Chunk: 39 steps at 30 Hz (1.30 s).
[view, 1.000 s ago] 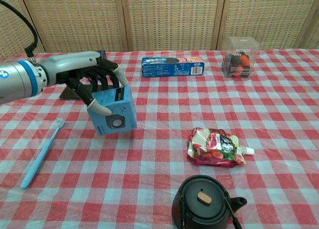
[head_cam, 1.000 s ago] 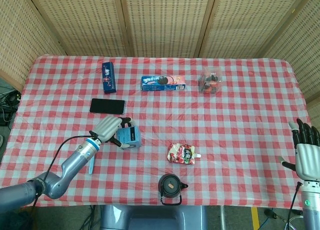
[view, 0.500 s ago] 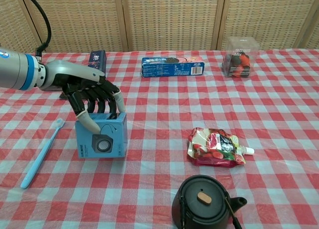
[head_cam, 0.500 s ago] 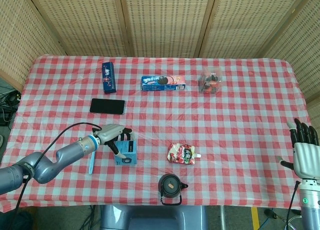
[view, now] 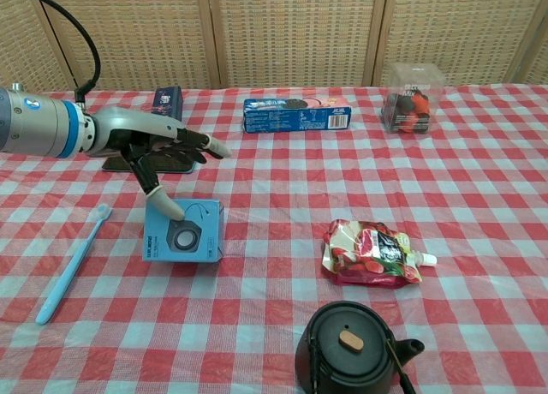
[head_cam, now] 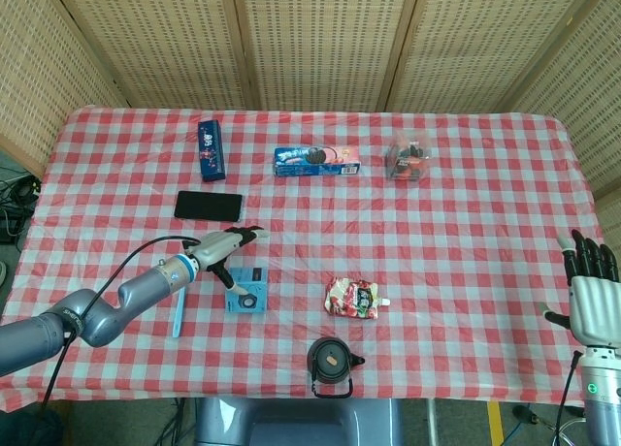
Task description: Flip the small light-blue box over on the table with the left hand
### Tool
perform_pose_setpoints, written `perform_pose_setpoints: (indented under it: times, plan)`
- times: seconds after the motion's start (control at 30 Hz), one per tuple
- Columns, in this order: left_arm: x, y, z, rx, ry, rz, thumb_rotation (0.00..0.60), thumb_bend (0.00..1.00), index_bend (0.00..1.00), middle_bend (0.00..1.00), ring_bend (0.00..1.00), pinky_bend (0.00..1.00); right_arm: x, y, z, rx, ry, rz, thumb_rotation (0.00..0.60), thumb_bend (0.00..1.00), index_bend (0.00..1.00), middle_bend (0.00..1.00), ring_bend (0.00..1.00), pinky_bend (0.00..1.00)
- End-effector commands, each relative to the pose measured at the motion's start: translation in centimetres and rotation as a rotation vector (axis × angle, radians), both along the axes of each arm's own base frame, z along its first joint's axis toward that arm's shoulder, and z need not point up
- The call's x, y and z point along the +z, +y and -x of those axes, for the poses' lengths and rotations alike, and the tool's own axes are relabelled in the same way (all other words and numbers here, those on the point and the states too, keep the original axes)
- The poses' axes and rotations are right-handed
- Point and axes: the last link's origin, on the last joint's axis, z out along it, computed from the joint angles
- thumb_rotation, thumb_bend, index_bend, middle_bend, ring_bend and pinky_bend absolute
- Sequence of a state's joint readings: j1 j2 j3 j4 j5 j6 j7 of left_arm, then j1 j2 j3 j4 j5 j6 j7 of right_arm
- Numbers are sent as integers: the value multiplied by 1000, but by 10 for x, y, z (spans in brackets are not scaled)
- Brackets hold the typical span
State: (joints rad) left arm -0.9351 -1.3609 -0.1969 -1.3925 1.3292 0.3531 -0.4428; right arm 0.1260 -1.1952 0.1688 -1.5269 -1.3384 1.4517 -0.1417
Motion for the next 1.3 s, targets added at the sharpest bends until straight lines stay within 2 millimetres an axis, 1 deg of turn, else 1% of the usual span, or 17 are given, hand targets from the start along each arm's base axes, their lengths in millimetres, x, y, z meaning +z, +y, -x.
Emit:
perform_pose_setpoints:
  times: [0.03,0.2,0.27,0.37,0.47,0.57,0.67,0.73,0.8,0.83,0.87,0.9,0.97,1.03,1.1,1.17,1.3]
  plan:
    - [6,4,-1,-9,-51,-62,600,0,0,0,0,0,0,0,0,1,0,0,600,0,19,0,0,0]
    - [22,2,-4,-58,-110,-146,600,0,0,0,0,0,0,0,-1,4,-2,-1,600,0,18,0,0,0]
    - [28,-7,-2,-103,-96,-149,600,0,0,0,0,0,0,1,-2,5,-4,-1,600,0,18,0,0,0]
    - [30,-28,7,-174,-41,-128,600,0,0,0,0,0,0,1,-3,9,-6,-1,600,0,19,0,0,0]
    - [23,-39,17,-182,8,-100,600,0,0,0,0,0,0,1,-3,10,-7,-1,600,0,18,0,0,0]
    - [16,-42,20,-176,19,-101,600,0,0,0,0,0,0,2,-3,11,-8,-2,600,0,18,0,0,0]
    - [-1,-41,25,-152,14,-147,600,0,0,0,0,0,0,2,-3,11,-9,-3,600,0,18,0,0,0]
    - [-7,-41,26,-150,17,-170,600,0,0,0,0,7,0,2,-3,10,-9,-3,600,0,19,0,0,0]
    - [-11,-40,26,-150,21,-186,600,0,0,0,4,51,1,1,-3,9,-9,-3,600,0,19,0,0,0]
    - [-13,-39,26,-147,21,-196,600,0,5,5,27,106,1,1,-2,8,-9,-3,600,0,18,0,0,0]
    - [-17,-38,25,-140,16,-218,600,0,23,21,53,149,1,1,-2,7,-9,-3,600,0,18,0,0,0]
    - [-19,-38,25,-133,11,-233,600,0,75,65,110,219,1,1,-2,6,-10,-3,600,0,18,0,0,0]
    - [-23,-36,25,-125,8,-267,600,0,227,196,232,341,1,0,-1,3,-10,-2,600,0,19,0,0,0]
    - [-24,-35,26,-125,11,-287,600,0,438,373,381,481,1,0,-1,1,-9,-3,600,0,19,0,0,0]
    - [-24,-35,24,-126,7,-308,600,0,561,472,466,553,1,0,0,-1,-9,-4,600,0,19,0,0,0]
    - [-23,-35,24,-124,6,-318,600,0,614,513,500,583,0,-1,0,-2,-10,-5,600,0,18,0,0,0]
    - [-17,-35,25,-111,5,-315,600,0,630,522,507,590,0,-1,0,-2,-11,-8,600,0,18,0,0,0]
